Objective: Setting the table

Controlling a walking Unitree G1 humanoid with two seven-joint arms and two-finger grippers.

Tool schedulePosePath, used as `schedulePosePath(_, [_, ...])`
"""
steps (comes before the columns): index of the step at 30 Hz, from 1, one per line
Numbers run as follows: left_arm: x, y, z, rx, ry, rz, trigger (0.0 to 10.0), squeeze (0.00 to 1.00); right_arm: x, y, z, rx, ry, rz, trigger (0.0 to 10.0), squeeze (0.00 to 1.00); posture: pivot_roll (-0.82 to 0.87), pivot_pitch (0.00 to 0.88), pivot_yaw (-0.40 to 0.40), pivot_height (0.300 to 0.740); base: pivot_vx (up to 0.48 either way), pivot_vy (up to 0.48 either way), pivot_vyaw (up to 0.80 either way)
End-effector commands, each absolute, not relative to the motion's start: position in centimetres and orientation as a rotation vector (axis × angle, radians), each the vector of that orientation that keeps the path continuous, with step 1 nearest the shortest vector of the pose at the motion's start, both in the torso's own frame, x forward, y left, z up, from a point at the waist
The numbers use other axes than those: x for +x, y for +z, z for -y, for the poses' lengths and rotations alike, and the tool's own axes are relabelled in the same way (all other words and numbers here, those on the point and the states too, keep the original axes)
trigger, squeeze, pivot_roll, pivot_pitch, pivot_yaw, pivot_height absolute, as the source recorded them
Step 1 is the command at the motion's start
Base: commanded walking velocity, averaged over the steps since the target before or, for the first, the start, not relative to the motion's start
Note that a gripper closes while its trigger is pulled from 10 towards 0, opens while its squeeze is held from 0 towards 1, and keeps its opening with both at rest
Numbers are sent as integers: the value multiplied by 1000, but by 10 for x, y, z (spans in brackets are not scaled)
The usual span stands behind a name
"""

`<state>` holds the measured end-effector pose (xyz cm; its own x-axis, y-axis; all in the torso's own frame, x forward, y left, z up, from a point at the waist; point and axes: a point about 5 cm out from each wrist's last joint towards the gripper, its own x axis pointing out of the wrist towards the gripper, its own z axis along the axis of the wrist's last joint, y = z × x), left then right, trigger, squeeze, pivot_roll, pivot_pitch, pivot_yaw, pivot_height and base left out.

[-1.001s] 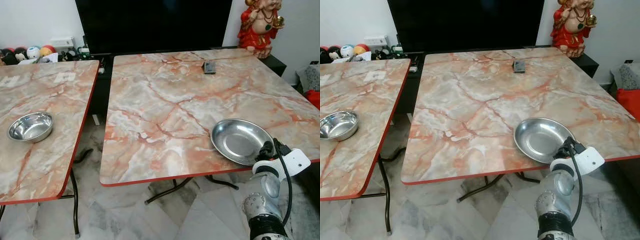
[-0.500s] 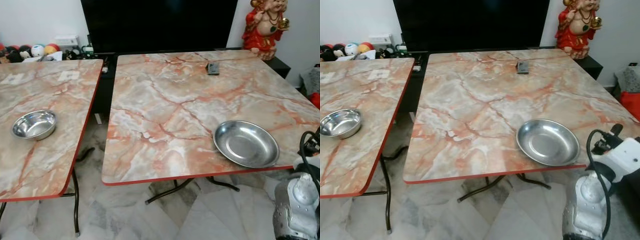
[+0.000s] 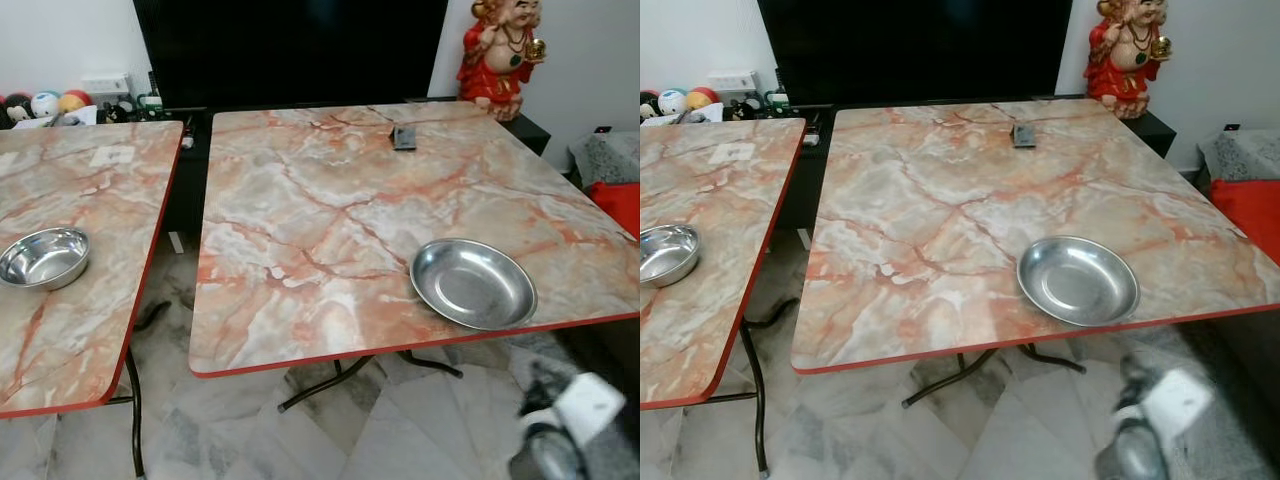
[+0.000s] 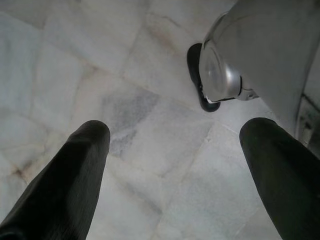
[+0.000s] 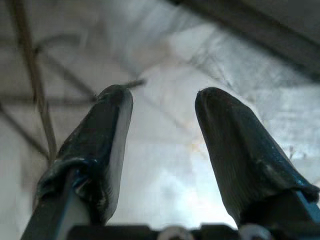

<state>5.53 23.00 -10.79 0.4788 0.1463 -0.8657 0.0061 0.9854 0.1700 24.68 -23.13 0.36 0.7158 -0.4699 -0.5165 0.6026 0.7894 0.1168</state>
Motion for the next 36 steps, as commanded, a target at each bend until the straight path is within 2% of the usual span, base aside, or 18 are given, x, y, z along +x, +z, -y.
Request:
schedulePosePath(1, [49,-109,-231,140,121,-1086,10000,0,247,-3,229,220,-548,-511,10000,0,-34,59,-38,740,0,0,0])
schedulePosePath(5, [49,-109,-231,139,132,-1084,10000,0,239,-27,221,230,-466,-628,10000,0,-32,47,-34,740,0,0,0])
schedulePosePath(8, [49,-109,-232,148,140,-1083,10000,0,223,-52,208,259,-384,-797,10000,0,-36,36,-25,740,0,0,0])
schedulePosePath(9, [49,-108,-233,156,147,-1082,10000,0,214,-62,203,219,-337,-862,10000,0,-35,34,-23,740,0,0,0])
schedulePosePath(14, [48,-108,-234,143,164,-1084,10000,0,197,-76,189,163,-174,-945,10000,0,-32,20,-8,740,0,0,0])
schedulePosePath(16, [114,-96,-233,149,145,-947,10000,0,188,-81,190,116,-163,-984,10000,0,-36,18,-1,740,0,0,0])
schedulePosePath(18, [155,-84,-232,156,129,-876,10000,0,179,-85,192,71,-166,-1023,10000,0,-36,18,-1,740,0,0,0])
schedulePosePath(22, [157,-83,-235,159,131,-891,10000,0,172,-89,194,50,-171,-1041,10000,0,-28,12,10,740,0,0,0])
schedulePosePath(25, [156,-83,-234,154,134,-894,10000,0,172,-89,195,107,-210,-1026,10000,0,-33,7,15,740,0,0,0])
schedulePosePath(36, [158,-85,-229,124,129,-917,10000,0,191,-80,194,63,-113,-964,10000,0,-15,13,13,740,0,0,0])
